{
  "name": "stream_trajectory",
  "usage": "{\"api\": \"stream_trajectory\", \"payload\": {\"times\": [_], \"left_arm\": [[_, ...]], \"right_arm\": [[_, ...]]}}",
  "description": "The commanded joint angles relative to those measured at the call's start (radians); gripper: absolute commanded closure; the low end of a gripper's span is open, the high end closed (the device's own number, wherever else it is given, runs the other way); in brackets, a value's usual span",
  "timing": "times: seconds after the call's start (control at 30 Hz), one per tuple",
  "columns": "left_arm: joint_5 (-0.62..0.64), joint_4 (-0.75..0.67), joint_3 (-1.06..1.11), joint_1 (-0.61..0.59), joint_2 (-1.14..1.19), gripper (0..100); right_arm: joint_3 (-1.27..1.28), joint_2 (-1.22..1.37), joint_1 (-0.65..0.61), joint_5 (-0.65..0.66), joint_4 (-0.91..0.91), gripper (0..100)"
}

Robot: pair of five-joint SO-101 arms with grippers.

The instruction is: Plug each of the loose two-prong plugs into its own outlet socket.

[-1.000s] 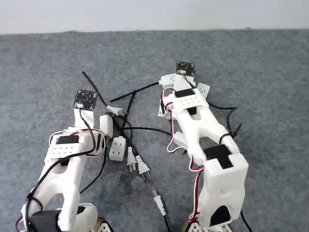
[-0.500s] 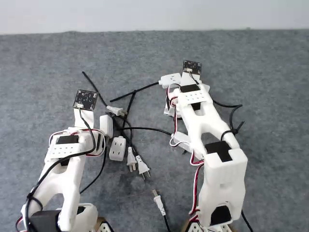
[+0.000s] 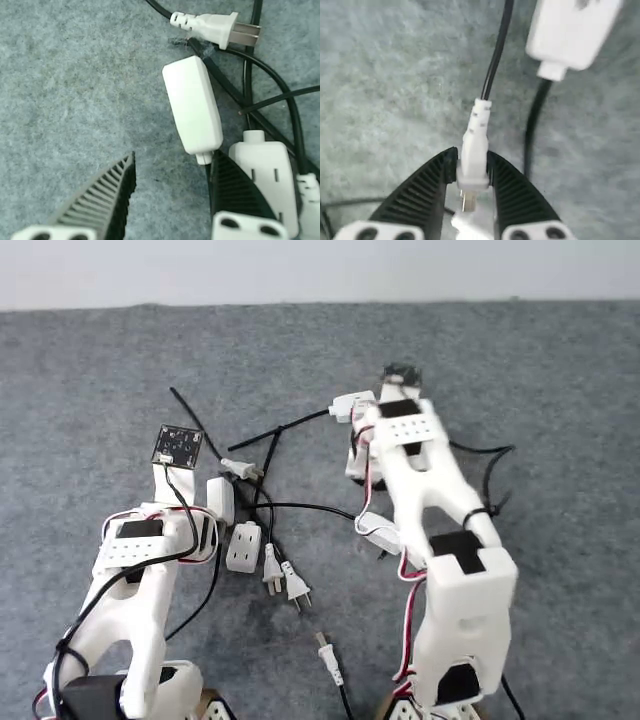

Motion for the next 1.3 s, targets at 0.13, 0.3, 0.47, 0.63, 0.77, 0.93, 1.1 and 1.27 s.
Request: {"api": "stream_trajectory", "payload": {"times": [0.13, 0.3, 0.47, 0.63, 0.77, 0.93, 1.1, 1.27], "left_arm": [[0.011, -0.025, -0.050, -0.008, 0.002, 76], [0.011, -0.025, -0.050, -0.006, 0.002, 76], [0.011, -0.025, -0.048, -0.006, 0.002, 76], [0.011, -0.025, -0.045, -0.008, 0.002, 76], [0.008, -0.025, -0.045, -0.008, 0.002, 76], [-0.012, -0.025, -0.044, -0.008, 0.002, 76], [-0.014, -0.025, -0.044, -0.008, 0.002, 76], [-0.015, -0.020, -0.042, -0.005, 0.002, 76]], "right_arm": [[-0.143, -0.332, 0.074, 0.302, 0.220, 99.1], [-0.198, -0.506, 0.097, 0.420, 0.306, 99.1], [-0.199, -0.664, 0.102, 0.529, 0.344, 99.1], [-0.199, -0.748, 0.099, 0.549, 0.440, 99.1], [-0.203, -0.808, 0.101, 0.559, 0.467, 99.1], [-0.204, -0.906, 0.084, 0.608, 0.461, 99.1], [-0.198, -0.969, 0.084, 0.632, 0.483, 99.1], [-0.198, -0.998, 0.081, 0.632, 0.490, 99.1]]}}
